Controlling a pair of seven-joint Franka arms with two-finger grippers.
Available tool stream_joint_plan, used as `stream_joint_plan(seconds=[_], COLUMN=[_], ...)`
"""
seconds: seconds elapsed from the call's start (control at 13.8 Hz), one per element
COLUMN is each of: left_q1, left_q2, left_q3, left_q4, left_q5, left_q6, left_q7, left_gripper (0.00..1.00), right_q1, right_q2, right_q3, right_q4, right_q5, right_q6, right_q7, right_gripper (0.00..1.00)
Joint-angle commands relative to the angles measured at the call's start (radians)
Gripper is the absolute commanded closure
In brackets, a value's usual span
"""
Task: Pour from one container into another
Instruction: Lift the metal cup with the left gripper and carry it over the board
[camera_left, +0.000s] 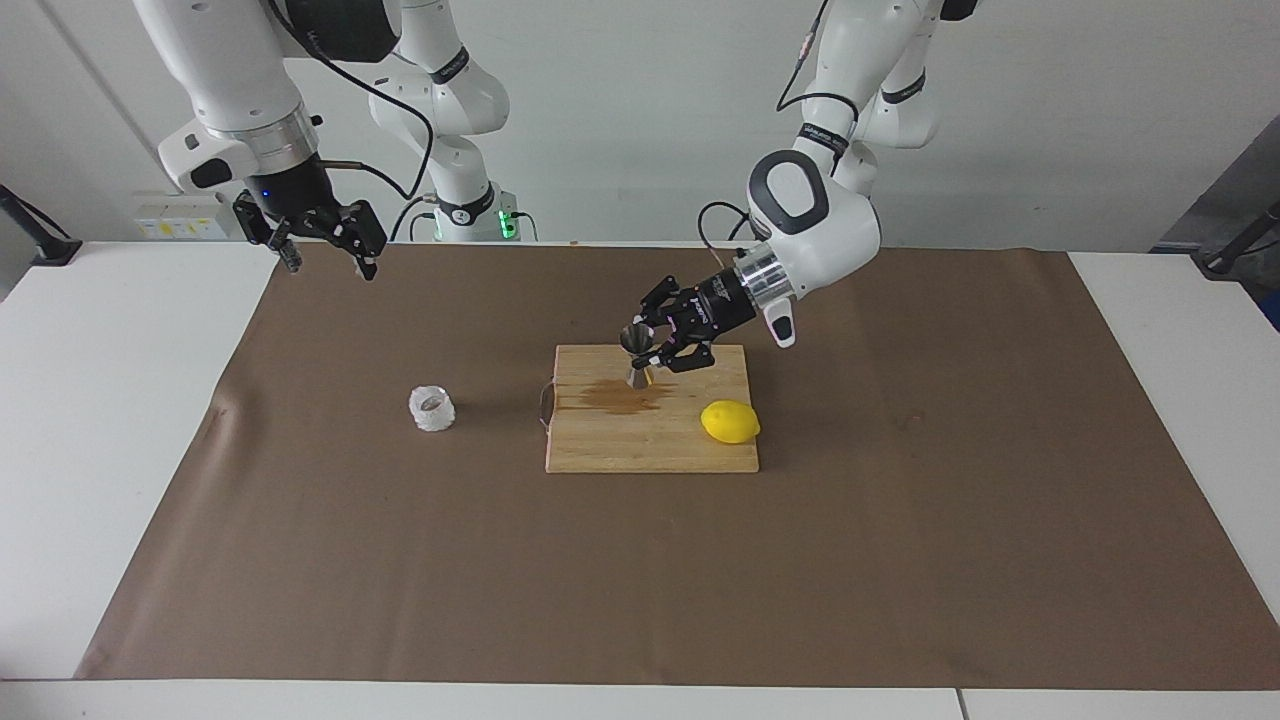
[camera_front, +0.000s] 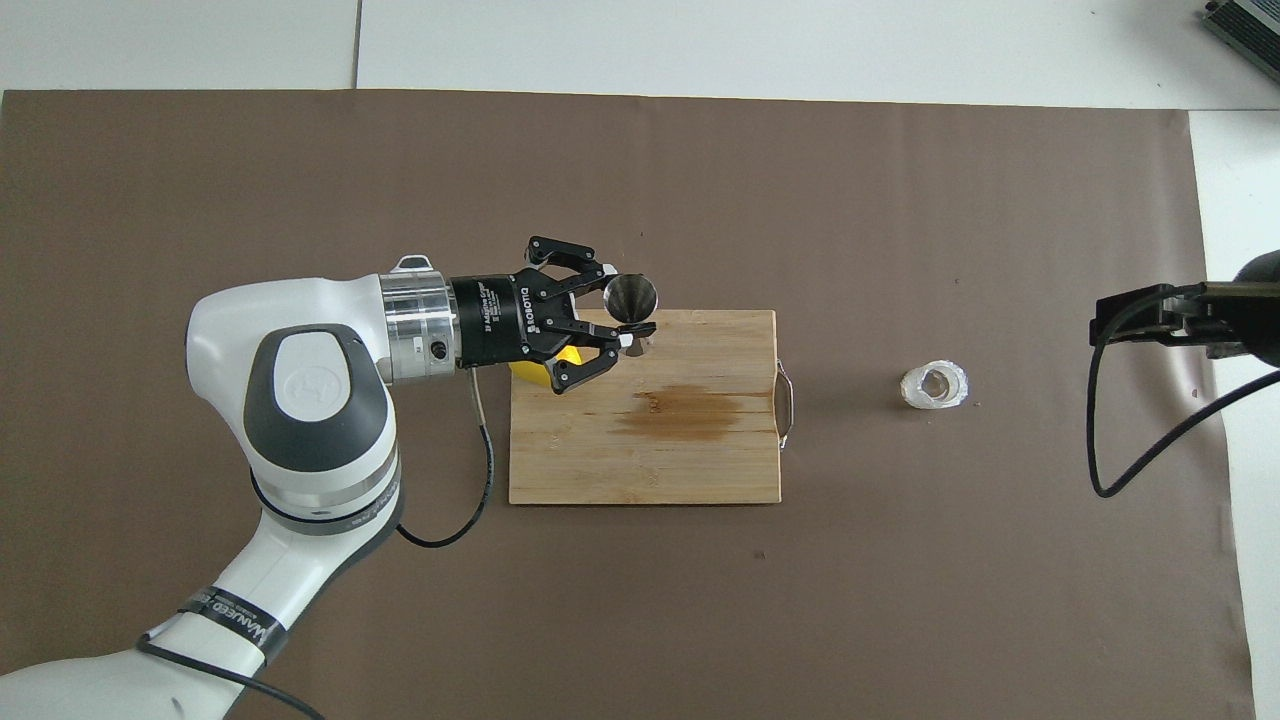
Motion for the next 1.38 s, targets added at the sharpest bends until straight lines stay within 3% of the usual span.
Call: stream_joint_plan(seconds=[0.0, 0.15, 0.29, 1.31], left_q1=[-0.036, -0.061, -0.078, -0.090], left_q2=[-0.020, 0.003, 0.018, 0.098], left_q3=[0.021, 0.022, 0.021, 0.022], left_q4=[-0.037, -0.029, -0.037, -0.038], left_q5=[-0.066, -0.170, -0.244, -0.312], left_q6=[0.071, 0.166, 0.174, 0.194], left_q7=[0.005, 0.046, 0.162, 0.269], left_gripper=[1.00, 1.00, 1.00, 1.00], right_q1=[-0.006, -0.006, -0.006, -0.005], right_q2=[-0.003, -0.003, -0.003, -0.010], right_q3=[0.003, 0.003, 0.003, 0.003], right_q4=[-0.005, -0.005, -0.005, -0.016], right_q5=[0.012, 0.012, 0.012, 0.012], right_q6=[-0.006, -0.007, -0.007, -0.010], right_q7=[0.006, 0.006, 0.005, 0.005], right_gripper=[0.00, 0.00, 0.00, 0.00])
